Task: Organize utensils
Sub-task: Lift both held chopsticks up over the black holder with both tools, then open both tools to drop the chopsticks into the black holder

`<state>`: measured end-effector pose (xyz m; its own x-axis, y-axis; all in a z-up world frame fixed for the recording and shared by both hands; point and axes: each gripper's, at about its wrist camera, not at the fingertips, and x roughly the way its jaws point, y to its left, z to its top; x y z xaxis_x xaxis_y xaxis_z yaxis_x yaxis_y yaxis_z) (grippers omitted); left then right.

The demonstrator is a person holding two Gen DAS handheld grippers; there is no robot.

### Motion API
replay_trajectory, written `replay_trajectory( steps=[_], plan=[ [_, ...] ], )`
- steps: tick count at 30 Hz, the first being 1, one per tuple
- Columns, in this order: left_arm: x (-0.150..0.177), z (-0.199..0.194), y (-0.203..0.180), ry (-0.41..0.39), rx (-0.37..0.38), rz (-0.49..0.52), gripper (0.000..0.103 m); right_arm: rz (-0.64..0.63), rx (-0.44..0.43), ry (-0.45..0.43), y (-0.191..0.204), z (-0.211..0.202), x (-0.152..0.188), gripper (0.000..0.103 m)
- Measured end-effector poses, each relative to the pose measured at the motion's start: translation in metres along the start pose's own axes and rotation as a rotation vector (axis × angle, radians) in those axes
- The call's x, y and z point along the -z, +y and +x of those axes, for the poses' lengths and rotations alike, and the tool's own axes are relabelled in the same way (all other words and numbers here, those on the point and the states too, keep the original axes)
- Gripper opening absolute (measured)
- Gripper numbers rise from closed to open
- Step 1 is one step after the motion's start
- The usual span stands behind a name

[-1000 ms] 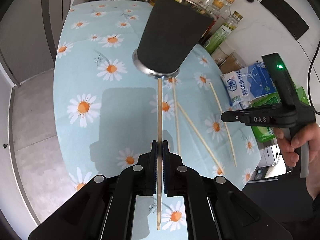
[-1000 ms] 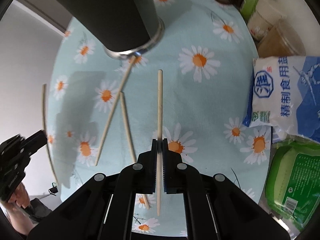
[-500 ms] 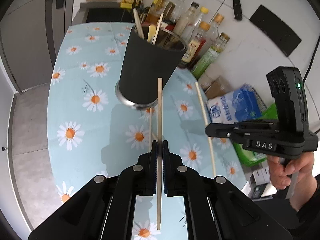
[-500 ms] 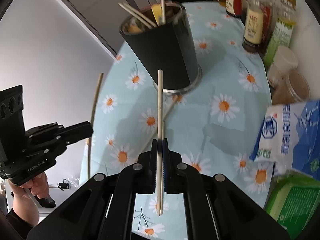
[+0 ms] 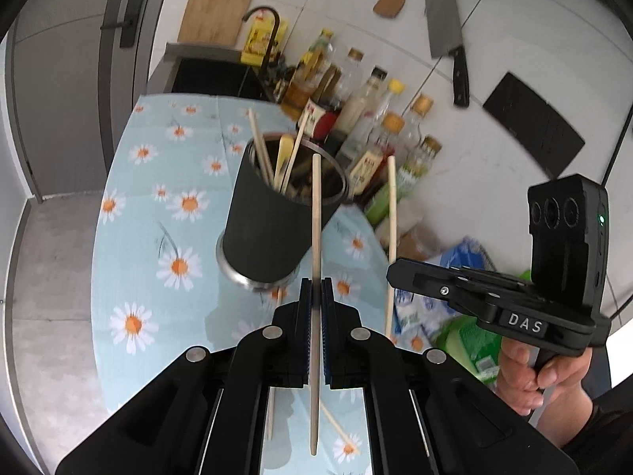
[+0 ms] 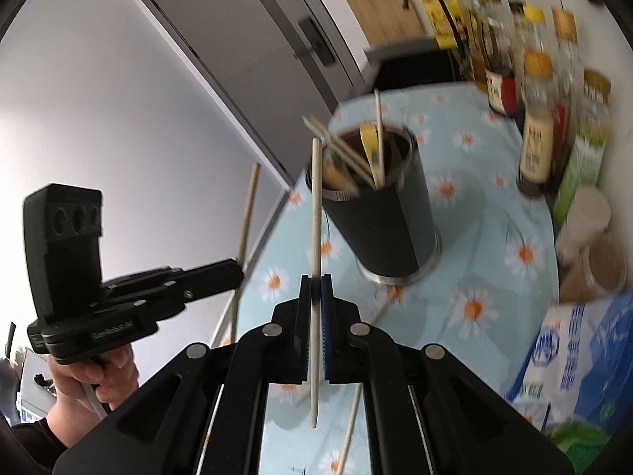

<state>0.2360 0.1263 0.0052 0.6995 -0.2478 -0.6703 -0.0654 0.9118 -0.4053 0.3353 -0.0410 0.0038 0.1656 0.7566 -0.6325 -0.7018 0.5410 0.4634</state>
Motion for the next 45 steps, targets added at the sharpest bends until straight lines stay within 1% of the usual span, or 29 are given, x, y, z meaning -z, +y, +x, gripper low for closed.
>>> replay_trajectory(
  steps=[4,8,13,17,20,24,27,36,39,41,45],
  plan=[
    [-0.014,0.0,-0.002,-0.05,0.007,-0.001,0.003,-0.02,-0.018,-0.089,0.004,-0.01,-0.017,0.006],
    [-0.027,-0.001,-0.005,-0.093,0.019,0.002,0.003,-0.054,-0.02,-0.144,0.007,-0.015,-0.031,0.006],
    [-0.046,-0.003,-0.002,-0.17,0.036,-0.009,0.003,-0.066,-0.02,-0.195,0.008,-0.017,-0.046,0.006],
    [-0.059,-0.003,0.001,-0.217,0.039,-0.023,0.003,-0.018,-0.038,-0.215,-0.003,-0.011,-0.061,0.006],
    [-0.069,-0.003,0.005,-0.265,0.051,-0.033,0.003,0.029,-0.071,-0.223,-0.013,-0.006,-0.072,0.006],
    [-0.081,-0.005,0.007,-0.327,0.065,-0.038,0.003,0.058,-0.073,-0.256,-0.022,-0.005,-0.086,0.006],
    [-0.089,-0.007,0.006,-0.377,0.067,-0.026,0.003,0.06,-0.052,-0.284,-0.026,-0.005,-0.097,0.006],
    [-0.114,-0.006,0.008,-0.492,0.069,-0.016,0.003,0.068,-0.035,-0.366,-0.032,-0.008,-0.125,0.006],
    [-0.118,-0.001,0.008,-0.519,0.058,-0.009,0.003,0.045,-0.007,-0.384,-0.029,-0.006,-0.129,0.006],
    [-0.119,0.006,0.009,-0.527,0.064,-0.014,0.003,0.032,0.016,-0.389,-0.029,-0.003,-0.13,0.006],
    [-0.116,0.018,0.011,-0.527,0.047,-0.012,0.003,0.014,0.047,-0.384,-0.03,0.007,-0.128,0.006]
  ],
)
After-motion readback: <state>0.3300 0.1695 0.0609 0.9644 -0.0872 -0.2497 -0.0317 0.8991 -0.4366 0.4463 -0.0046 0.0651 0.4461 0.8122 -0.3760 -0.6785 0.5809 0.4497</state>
